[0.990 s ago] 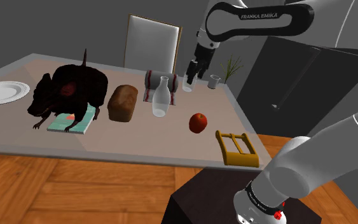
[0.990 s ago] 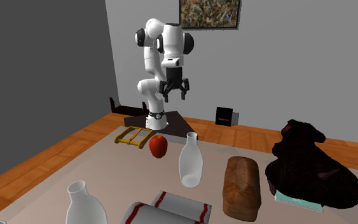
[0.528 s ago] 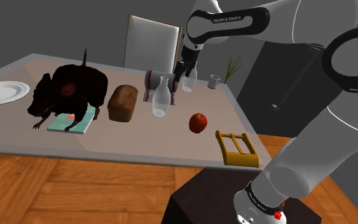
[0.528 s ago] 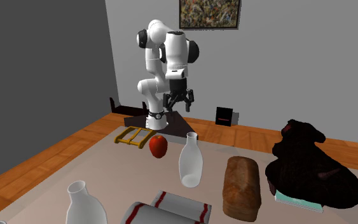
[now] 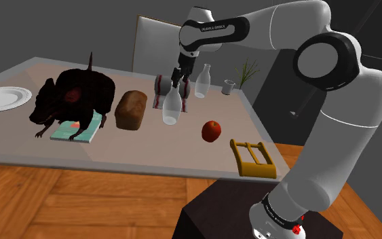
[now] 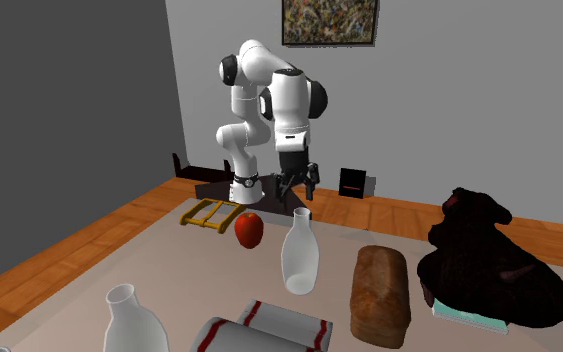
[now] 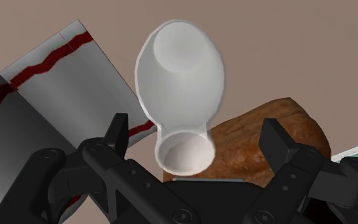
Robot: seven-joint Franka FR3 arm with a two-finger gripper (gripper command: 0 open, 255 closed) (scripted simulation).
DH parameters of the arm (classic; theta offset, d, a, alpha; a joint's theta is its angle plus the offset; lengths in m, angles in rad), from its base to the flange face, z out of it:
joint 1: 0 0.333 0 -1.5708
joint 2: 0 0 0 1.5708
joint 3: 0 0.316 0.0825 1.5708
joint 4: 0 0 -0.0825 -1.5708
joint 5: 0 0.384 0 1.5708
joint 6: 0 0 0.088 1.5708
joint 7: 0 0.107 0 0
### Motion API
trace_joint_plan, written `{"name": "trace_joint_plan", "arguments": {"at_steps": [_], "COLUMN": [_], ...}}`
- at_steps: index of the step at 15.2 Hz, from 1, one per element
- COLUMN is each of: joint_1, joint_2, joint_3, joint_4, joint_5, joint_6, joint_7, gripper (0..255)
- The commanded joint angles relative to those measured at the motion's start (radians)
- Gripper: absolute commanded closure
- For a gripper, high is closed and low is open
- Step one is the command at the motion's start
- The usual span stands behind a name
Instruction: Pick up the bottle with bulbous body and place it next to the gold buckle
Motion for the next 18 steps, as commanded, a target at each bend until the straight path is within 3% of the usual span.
{"name": "trace_joint_plan", "arguments": {"at_steps": [1,7,14,15,18], "joint_1": [-0.003,-0.002,-0.002,-0.002,-0.002], "joint_2": [0.032,0.062,0.062,0.062,0.063], "joint_3": [0.000,0.001,0.001,0.001,0.001], "joint_4": [0.016,-0.017,-0.016,-0.016,-0.016], "joint_5": [0.004,0.007,0.007,0.007,0.007], "joint_6": [0.017,0.080,0.080,0.080,0.080], "joint_7": [-0.010,-0.012,-0.012,-0.012,-0.012], "gripper": [0,0,0,255,255]}}
